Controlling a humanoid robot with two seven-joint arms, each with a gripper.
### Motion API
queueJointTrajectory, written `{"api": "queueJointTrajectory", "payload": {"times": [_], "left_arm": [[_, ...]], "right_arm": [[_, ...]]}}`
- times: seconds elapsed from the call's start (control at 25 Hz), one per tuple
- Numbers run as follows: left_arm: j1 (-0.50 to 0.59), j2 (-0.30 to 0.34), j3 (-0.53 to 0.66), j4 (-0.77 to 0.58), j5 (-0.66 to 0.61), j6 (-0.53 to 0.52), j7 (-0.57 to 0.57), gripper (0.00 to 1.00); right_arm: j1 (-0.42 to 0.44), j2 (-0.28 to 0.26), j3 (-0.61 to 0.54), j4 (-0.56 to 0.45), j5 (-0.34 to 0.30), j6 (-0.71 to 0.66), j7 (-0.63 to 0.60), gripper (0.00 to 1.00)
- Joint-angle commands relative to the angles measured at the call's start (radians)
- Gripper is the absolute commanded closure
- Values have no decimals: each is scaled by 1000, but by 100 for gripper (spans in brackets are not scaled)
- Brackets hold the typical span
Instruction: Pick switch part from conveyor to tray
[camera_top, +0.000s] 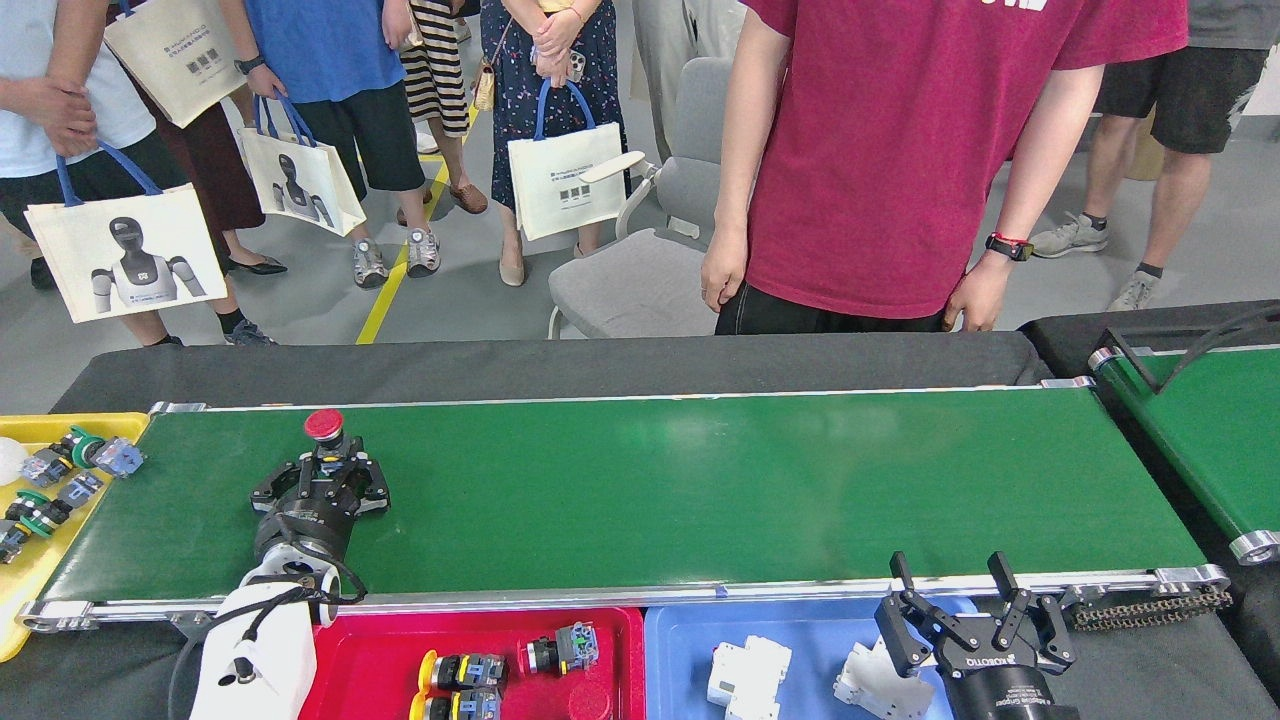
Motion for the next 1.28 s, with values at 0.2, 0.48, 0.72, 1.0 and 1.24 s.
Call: {"api": "queueJointTrajectory", "payload": {"times": [0.2, 0.48, 0.72, 1.0, 1.24], "left_arm": [[479, 130, 53, -759, 114, -648, -32, 81], [740, 48, 71, -911, 144, -667, -111, 0], [741, -45, 263, -914, 200, -567, -111, 0], [781, -84, 428, -907, 209, -475, -109, 0], [784, -90, 476, -890, 207, -340, -94, 0]], "right_arm": [[-2, -9, 0, -14, -3, -3, 0, 1], [-2, -9, 1, -14, -1, -3, 0, 1], [0, -9, 1, -14, -1, -3, 0, 1], [3, -9, 1, -14, -1, -3, 0, 1], [3, -9, 1, -14, -1, -1, 0, 1]]}}
